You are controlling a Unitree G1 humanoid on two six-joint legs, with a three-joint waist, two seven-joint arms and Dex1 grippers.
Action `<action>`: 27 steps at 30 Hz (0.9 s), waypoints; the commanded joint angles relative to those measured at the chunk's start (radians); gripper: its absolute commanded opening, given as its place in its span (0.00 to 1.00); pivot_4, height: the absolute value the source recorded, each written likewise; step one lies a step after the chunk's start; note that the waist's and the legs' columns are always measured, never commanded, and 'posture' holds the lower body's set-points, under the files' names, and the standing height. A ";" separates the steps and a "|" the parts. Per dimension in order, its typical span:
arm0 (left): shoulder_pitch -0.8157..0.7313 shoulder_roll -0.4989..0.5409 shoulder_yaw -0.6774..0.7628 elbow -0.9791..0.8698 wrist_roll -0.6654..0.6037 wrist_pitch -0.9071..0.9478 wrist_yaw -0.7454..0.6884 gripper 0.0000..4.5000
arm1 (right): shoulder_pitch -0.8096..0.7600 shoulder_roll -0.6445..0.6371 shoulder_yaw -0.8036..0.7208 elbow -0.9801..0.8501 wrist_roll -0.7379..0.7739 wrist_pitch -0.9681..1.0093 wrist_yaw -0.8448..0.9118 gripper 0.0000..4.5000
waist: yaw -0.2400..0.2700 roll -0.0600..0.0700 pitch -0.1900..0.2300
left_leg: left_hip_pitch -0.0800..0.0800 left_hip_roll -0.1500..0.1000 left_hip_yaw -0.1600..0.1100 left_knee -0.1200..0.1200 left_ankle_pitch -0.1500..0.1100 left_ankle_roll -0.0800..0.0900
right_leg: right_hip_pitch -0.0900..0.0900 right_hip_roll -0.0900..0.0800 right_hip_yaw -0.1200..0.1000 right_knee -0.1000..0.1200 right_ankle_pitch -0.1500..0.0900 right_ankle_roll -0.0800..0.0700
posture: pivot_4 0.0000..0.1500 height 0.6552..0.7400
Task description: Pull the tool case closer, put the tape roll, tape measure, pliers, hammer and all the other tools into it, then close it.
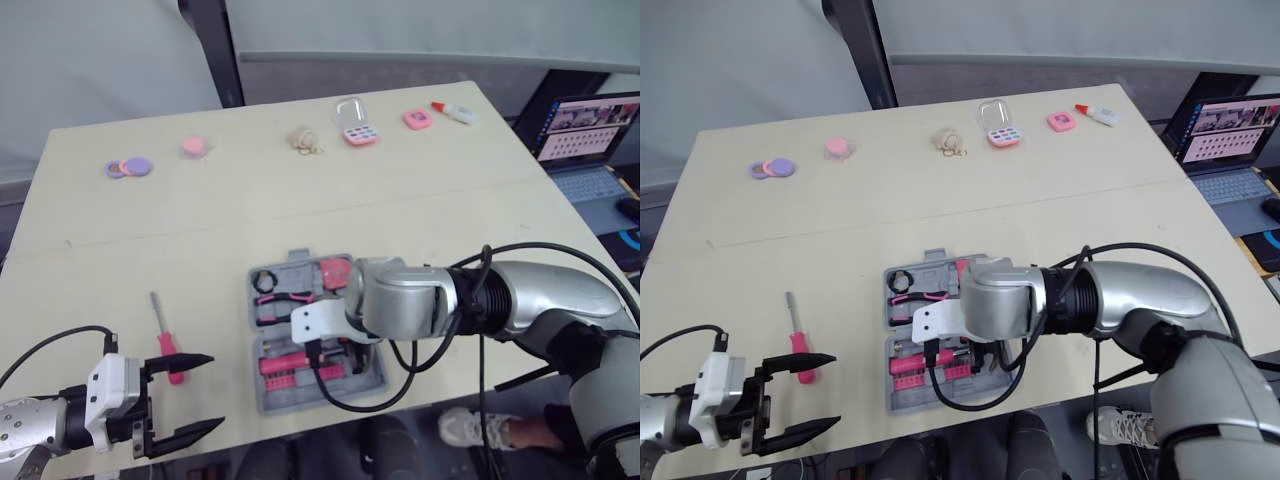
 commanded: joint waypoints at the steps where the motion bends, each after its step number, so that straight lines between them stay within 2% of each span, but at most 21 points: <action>1: 0.000 -0.008 -0.001 -0.015 0.000 -0.012 -0.002 1.00 | -0.001 0.012 -0.026 -0.007 -0.007 -0.024 -0.012 0.10 | 0.000 0.000 0.000 | 0.000 0.000 0.000 0.000 0.000 0.000 | 0.000 0.000 0.000 0.000 0.000 0.000 | 1.00 1.00; 5: -0.004 -0.009 -0.003 -0.008 0.001 -0.016 -0.004 1.00 | -0.003 0.010 -0.035 -0.001 -0.008 -0.032 -0.011 0.50 | 0.000 0.000 0.000 | 0.000 0.000 0.000 0.000 0.000 0.000 | 0.000 0.000 -0.002 0.000 0.000 0.000 | 1.00 1.00; 10: -0.013 -0.013 -0.018 0.000 0.005 -0.022 -0.003 1.00 | -0.027 -0.021 -0.101 -0.021 0.025 -0.015 0.021 0.50 | 0.001 0.000 0.000 | 0.000 0.000 0.000 0.000 0.000 0.000 | 0.000 -0.001 -0.007 0.000 0.001 -0.002 | 1.00 1.00; 14: -0.019 -0.017 -0.020 -0.002 0.000 -0.019 0.001 1.00 | 0.011 -0.092 -0.235 -0.083 0.086 0.016 0.043 0.50 | 0.003 -0.001 0.000 | 0.000 0.000 0.000 0.001 0.000 0.000 | 0.000 -0.001 -0.008 0.000 0.001 -0.003 | 1.00 1.00; 16: -0.017 -0.020 -0.018 -0.008 -0.003 -0.017 0.004 1.00 | 0.087 -0.111 -0.349 -0.108 0.114 0.030 0.023 0.50 | 0.003 -0.003 -0.002 | 0.000 0.000 0.000 0.000 0.000 0.000 | 0.000 -0.001 -0.008 0.000 0.002 -0.003 | 1.00 1.00; 18: -0.013 -0.027 -0.013 -0.012 -0.008 -0.015 0.010 1.00 | 0.198 -0.152 -0.467 -0.156 0.122 -0.039 0.006 0.50 | 0.005 -0.004 -0.002 | 0.000 0.001 0.000 0.000 0.000 0.000 | 0.000 -0.001 -0.010 0.000 0.002 -0.003 | 1.00 1.00; 21: -0.014 -0.031 -0.008 -0.008 -0.007 -0.019 0.009 1.00 | 0.376 -0.160 -0.653 -0.202 0.138 -0.145 -0.023 0.31 | 0.010 -0.005 -0.003 | 0.000 0.000 0.001 0.001 0.000 0.000 | 0.001 -0.001 -0.010 0.000 0.002 -0.004 | 1.00 1.00; 24: -0.027 -0.032 -0.006 0.004 -0.006 -0.020 0.009 1.00 | 0.534 -0.140 -0.780 -0.249 0.146 -0.281 -0.045 0.01 | 0.019 -0.006 -0.003 | 0.000 0.001 0.003 0.002 0.000 0.000 | 0.001 -0.001 -0.010 -0.001 0.002 -0.004 | 1.00 1.00; 27: -0.042 -0.029 -0.010 0.013 -0.006 -0.018 0.006 1.00 | 0.635 -0.106 -0.822 -0.253 0.129 -0.396 -0.055 0.01 | 0.025 -0.006 -0.004 | 0.001 0.001 0.005 0.002 0.000 0.000 | 0.001 -0.001 -0.010 -0.001 0.002 -0.004 | 1.00 1.00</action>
